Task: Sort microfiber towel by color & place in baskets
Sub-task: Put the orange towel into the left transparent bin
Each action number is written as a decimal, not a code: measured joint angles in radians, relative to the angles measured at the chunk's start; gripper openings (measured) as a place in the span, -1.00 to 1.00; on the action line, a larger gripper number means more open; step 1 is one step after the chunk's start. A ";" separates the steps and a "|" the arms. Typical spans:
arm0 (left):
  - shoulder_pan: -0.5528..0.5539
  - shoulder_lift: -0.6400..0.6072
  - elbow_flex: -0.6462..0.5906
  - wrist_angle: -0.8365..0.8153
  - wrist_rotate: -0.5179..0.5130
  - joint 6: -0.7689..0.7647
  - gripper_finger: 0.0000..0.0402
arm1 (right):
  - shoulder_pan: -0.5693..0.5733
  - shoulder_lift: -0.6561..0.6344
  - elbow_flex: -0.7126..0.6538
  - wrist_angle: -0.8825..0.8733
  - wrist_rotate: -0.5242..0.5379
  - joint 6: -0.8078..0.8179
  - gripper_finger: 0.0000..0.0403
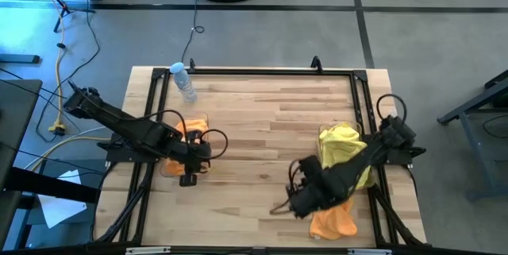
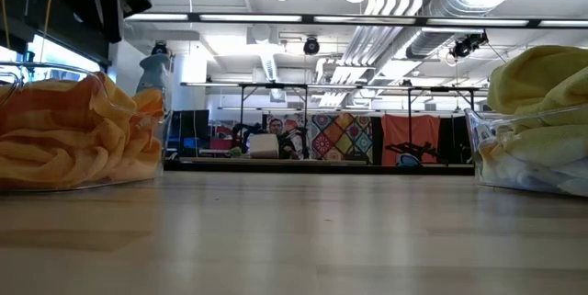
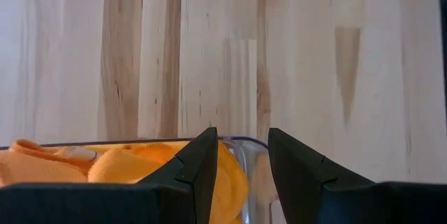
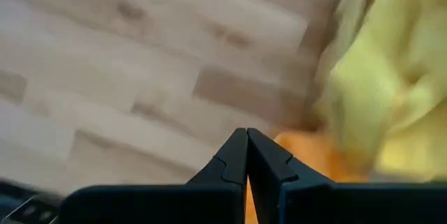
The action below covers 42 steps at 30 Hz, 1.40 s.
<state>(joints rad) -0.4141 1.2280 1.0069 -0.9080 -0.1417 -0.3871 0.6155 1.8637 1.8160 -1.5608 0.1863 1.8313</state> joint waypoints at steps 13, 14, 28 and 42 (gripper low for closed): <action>0.000 -0.040 0.000 -0.005 0.000 0.019 -0.42 | 0.205 0.031 -0.156 0.171 -0.228 0.394 -0.47; 0.000 -0.040 0.000 -0.005 0.000 0.009 -0.42 | 0.207 0.031 -0.176 0.200 -0.237 0.394 -0.39; 0.001 -0.040 0.000 0.033 0.000 -0.056 -0.42 | 0.243 0.030 -0.502 0.564 -0.362 0.413 0.19; 0.001 -0.040 0.000 0.084 -0.061 -0.054 -0.42 | 0.197 0.026 -0.640 0.895 -0.205 0.342 -0.47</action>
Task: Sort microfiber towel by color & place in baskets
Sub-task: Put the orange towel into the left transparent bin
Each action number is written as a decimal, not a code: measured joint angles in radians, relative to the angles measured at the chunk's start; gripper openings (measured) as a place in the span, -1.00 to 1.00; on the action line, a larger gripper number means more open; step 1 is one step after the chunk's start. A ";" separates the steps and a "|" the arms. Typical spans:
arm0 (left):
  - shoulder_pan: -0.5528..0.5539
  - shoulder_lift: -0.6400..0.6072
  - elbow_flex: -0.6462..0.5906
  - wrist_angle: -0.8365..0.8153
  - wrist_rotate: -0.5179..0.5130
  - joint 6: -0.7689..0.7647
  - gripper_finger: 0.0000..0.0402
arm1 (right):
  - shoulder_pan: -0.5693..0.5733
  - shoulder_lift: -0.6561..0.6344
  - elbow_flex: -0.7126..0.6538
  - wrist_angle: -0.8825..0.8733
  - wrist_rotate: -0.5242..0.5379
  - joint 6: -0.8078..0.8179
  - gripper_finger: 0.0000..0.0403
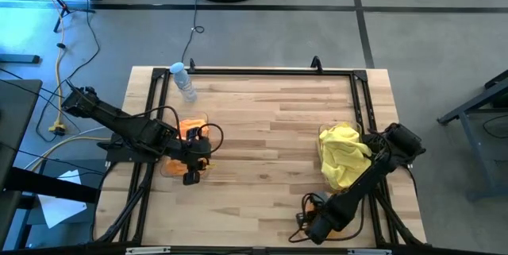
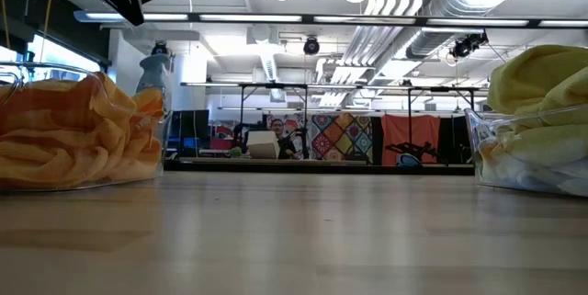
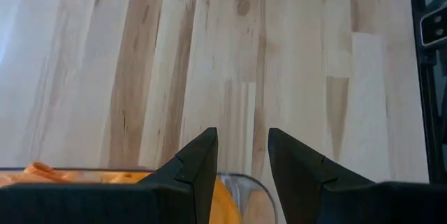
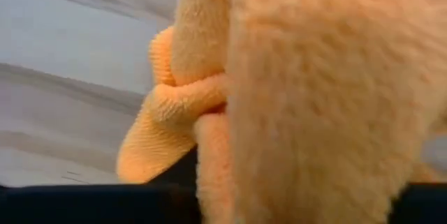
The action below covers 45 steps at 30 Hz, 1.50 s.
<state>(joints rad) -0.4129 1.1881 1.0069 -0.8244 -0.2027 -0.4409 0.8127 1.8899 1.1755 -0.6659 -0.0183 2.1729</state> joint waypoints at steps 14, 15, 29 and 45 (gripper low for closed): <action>0.000 0.000 0.000 0.098 -0.072 -0.001 -0.41 | -0.108 0.006 0.128 0.020 0.384 -0.455 -0.88; 0.000 0.000 0.000 0.100 -0.088 -0.021 -0.41 | -0.120 0.006 0.137 0.020 0.403 -0.490 -0.91; 0.000 0.029 0.000 0.400 -0.138 0.055 0.14 | -0.322 0.001 0.321 -0.041 0.456 -1.067 -0.92; 0.000 0.160 0.000 0.646 -0.211 0.094 0.19 | -0.401 0.000 0.678 -0.137 0.608 -1.788 -0.92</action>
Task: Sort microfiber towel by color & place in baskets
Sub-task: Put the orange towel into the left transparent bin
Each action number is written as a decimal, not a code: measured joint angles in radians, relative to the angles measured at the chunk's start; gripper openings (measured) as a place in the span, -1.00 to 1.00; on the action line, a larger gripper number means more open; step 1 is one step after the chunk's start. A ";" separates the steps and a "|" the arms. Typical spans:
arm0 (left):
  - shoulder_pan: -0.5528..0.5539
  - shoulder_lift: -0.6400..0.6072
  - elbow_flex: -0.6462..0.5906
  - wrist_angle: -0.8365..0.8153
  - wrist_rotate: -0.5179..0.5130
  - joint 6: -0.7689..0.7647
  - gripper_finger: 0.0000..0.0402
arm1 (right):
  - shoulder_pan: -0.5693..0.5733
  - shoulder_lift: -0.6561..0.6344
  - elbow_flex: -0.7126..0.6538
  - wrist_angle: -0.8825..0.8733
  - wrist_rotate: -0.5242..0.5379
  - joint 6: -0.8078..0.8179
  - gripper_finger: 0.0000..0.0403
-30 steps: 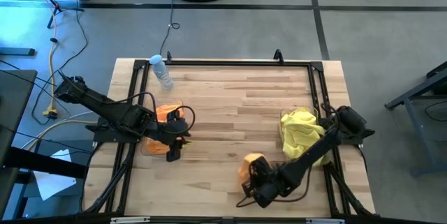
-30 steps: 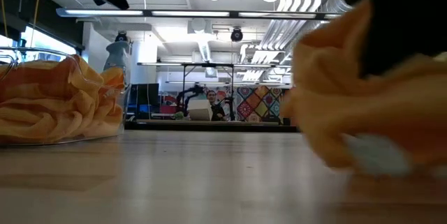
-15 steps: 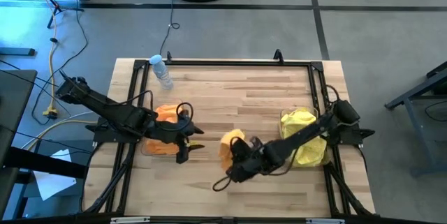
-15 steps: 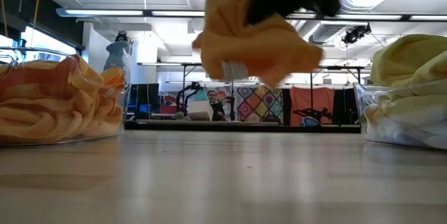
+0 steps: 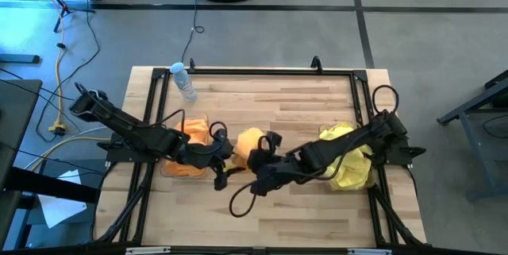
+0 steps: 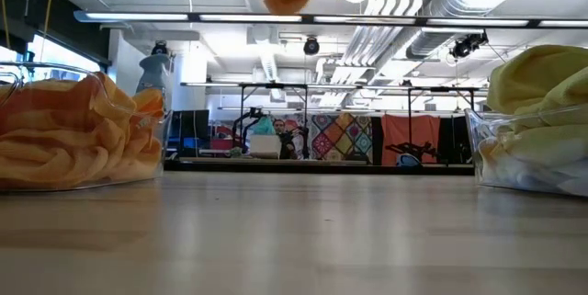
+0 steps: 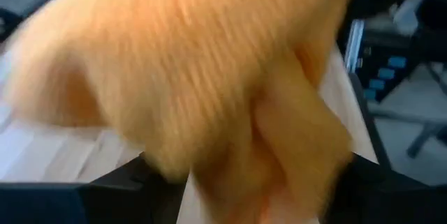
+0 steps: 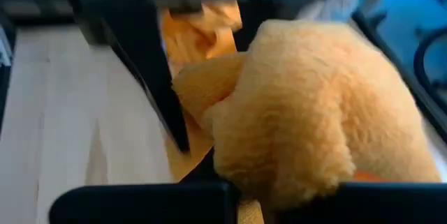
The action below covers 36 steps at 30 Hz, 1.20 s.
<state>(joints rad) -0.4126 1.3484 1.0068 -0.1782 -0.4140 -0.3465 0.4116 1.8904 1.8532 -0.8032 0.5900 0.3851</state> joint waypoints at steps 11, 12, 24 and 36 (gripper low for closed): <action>0.023 0.030 0.000 0.086 -0.048 -0.134 -0.08 | -0.052 -0.001 0.025 -0.014 -0.102 -0.098 -0.92; 0.027 0.030 0.000 0.068 -0.038 -0.160 -0.17 | -0.054 -0.001 0.025 -0.011 -0.103 -0.107 -0.92; 0.037 0.030 0.000 0.040 -0.017 -0.307 -0.93 | -0.066 -0.001 0.026 -0.045 -0.096 -0.093 -0.91; 0.065 -0.013 0.076 -0.345 -0.009 -0.418 -0.97 | -0.065 -0.003 0.025 -0.190 -0.121 -0.015 -0.18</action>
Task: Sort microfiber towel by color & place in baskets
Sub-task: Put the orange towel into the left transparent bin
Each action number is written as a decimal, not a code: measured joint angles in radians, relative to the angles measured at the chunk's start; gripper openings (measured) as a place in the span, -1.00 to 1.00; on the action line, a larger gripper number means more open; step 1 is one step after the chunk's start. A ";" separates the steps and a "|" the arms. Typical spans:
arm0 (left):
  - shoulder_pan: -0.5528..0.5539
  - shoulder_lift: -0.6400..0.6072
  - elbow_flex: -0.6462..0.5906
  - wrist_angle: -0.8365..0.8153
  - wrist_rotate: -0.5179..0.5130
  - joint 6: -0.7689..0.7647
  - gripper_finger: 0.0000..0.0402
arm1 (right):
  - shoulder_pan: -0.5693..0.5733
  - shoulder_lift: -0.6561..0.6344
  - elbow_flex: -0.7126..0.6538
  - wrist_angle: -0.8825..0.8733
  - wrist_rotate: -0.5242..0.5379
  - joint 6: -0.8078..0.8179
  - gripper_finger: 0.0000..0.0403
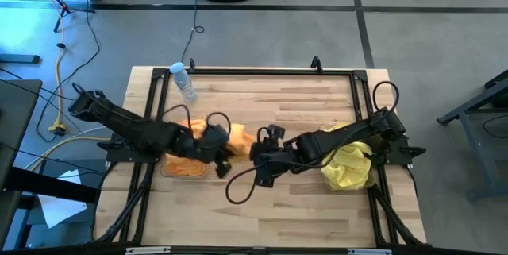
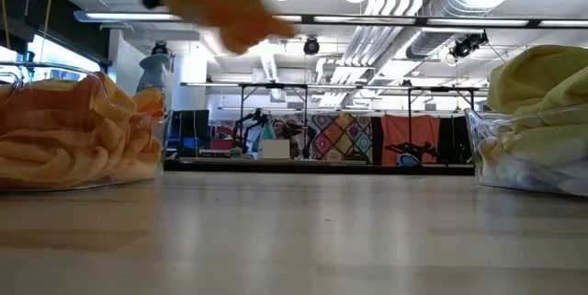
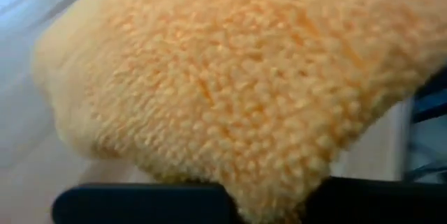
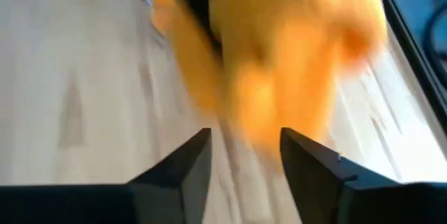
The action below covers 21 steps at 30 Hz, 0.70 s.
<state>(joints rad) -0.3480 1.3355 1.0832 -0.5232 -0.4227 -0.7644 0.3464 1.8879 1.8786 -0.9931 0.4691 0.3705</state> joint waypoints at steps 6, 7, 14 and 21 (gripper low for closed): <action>0.033 -0.106 0.143 -0.579 -0.002 -0.143 -0.97 | 0.001 0.000 -0.010 -0.186 0.059 0.205 -0.03; 0.037 -0.127 0.161 -0.661 0.003 -0.163 -0.97 | 0.001 0.001 -0.012 -0.221 0.073 0.252 -0.03; 0.049 -0.261 0.151 -1.048 0.168 -0.352 -0.97 | 0.001 0.016 -0.012 -0.251 0.133 0.442 -0.02; 0.049 -0.328 -0.053 -0.889 0.290 -0.258 -0.97 | -0.018 0.035 -0.012 -0.162 0.132 0.468 -0.02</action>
<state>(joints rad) -0.2985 1.0076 1.0305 -1.4118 -0.1328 -1.0222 0.3286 1.9225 1.8666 -1.1551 0.6014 0.8381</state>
